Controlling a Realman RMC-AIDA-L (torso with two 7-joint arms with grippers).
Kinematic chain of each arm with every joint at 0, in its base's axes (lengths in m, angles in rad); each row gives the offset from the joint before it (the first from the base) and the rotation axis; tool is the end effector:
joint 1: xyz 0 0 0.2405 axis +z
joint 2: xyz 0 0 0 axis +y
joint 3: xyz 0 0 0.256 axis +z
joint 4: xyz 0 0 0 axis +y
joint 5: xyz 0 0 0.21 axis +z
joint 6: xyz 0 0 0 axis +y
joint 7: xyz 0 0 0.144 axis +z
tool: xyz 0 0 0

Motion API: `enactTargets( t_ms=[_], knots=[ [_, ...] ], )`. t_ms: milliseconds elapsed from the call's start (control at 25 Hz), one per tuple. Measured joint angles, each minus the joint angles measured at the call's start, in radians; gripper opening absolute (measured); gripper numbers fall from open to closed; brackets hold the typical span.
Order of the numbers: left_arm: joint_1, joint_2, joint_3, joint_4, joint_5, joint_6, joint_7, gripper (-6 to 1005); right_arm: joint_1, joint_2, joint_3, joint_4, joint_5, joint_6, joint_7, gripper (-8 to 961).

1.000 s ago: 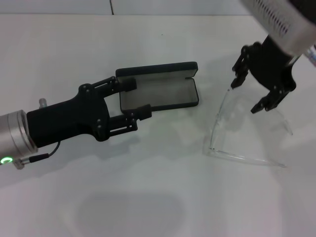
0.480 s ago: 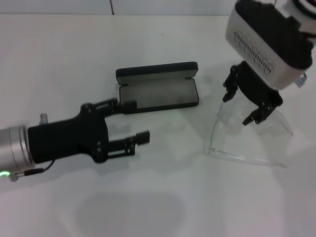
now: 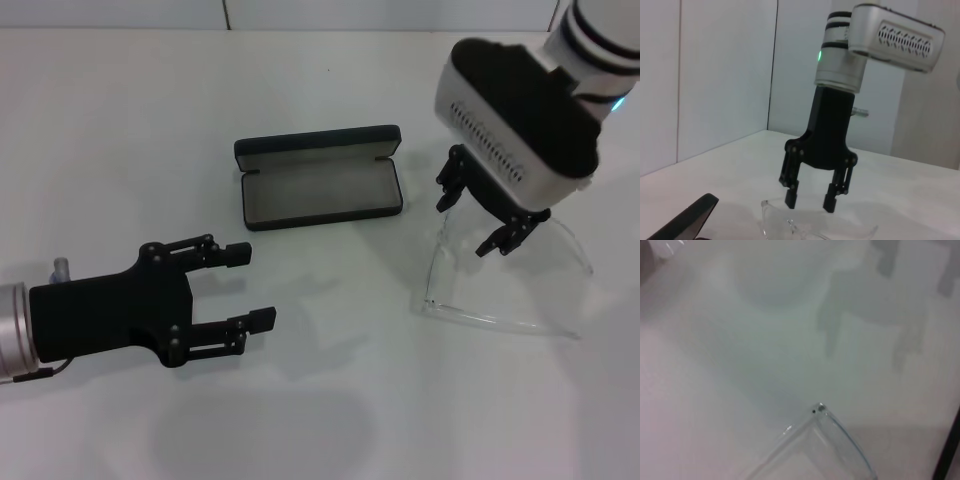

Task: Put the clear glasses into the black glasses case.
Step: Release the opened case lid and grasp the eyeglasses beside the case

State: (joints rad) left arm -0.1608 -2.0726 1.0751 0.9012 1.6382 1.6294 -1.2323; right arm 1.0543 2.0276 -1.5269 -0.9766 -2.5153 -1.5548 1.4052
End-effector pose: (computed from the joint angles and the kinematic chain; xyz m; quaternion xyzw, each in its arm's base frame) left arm -0.2785 0.2498 0.0063 -0.9425 -0.1338 -0.2761 0.1322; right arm 0.0924 0.3939 -0.0388 0.8976 0.3401 0.2755 0.0518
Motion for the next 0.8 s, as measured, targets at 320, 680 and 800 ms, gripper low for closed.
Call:
enactTargets(
  t_ms=[320, 680, 800],
  knots=[
    [0.004, -0.01, 0.0, -0.003, 0.001, 0.0, 0.0, 758, -0.001, 0.0, -0.06, 0.029, 0.048, 0.075, -0.016, 539],
    [0.002, -0.011, 0.0, 0.0, 0.002, 0.0, -0.001, 758, -0.007, 0.0, -0.115, 0.072, 0.096, 0.139, -0.023, 518],
    [0.002, -0.012, 0.0, 0.0, -0.004, 0.004, -0.001, 759, -0.003, 0.0, -0.116, 0.089, 0.097, 0.151, -0.025, 511]
  ],
)
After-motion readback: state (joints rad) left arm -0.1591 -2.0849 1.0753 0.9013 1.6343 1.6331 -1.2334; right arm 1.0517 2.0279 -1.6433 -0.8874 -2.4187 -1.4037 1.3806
